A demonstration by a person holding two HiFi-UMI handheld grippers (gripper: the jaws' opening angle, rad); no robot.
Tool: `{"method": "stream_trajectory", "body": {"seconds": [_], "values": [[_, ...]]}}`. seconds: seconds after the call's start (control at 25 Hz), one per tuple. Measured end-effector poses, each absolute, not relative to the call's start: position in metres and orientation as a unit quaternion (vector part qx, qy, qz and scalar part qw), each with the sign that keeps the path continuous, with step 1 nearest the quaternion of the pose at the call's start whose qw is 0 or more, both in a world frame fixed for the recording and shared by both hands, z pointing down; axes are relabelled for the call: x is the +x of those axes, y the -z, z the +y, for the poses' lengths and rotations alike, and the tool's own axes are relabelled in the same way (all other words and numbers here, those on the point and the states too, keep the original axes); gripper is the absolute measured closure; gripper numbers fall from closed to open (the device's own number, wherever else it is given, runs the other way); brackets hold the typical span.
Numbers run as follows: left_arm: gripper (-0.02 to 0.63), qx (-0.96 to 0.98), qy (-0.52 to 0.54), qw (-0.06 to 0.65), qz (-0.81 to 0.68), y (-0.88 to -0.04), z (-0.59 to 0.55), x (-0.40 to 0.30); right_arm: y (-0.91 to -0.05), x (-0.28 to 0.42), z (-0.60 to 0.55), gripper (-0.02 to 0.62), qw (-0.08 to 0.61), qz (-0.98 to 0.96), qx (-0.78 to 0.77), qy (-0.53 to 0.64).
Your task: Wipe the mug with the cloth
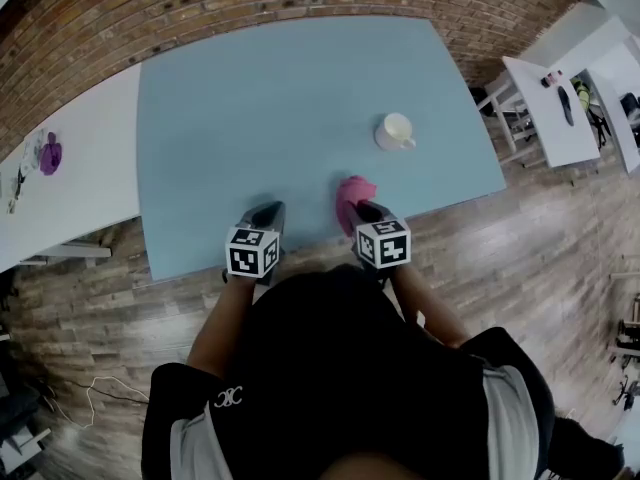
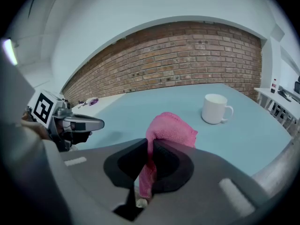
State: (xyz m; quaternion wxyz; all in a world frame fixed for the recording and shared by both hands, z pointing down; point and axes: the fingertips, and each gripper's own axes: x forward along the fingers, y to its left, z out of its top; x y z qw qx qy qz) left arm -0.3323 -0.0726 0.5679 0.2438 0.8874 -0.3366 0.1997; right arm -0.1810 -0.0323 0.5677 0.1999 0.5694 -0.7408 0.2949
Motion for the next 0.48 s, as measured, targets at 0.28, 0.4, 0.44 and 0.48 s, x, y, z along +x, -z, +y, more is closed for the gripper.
{"method": "stream_trajectory", "body": {"seconds": [0.28, 0.4, 0.44, 0.48], "values": [[0.6, 0.878, -0.201, 0.273, -0.338, -0.578, -0.075, -0.339, -0.575, -0.19, -0.037, 0.561, 0.214, -0.752, 0.55, -0.295], [0.6, 0.882, -0.192, 0.268, -0.337, -0.57, -0.078, -0.337, -0.576, -0.189, -0.037, 0.561, 0.22, -0.752, 0.548, -0.293], [0.6, 0.883, -0.19, 0.265, -0.337, -0.567, -0.08, -0.336, -0.578, -0.189, -0.037, 0.561, 0.221, -0.752, 0.548, -0.293], [0.6, 0.885, -0.189, 0.261, -0.337, -0.565, -0.081, -0.335, -0.579, -0.189, -0.038, 0.561, 0.222, -0.752, 0.548, -0.293]]}}
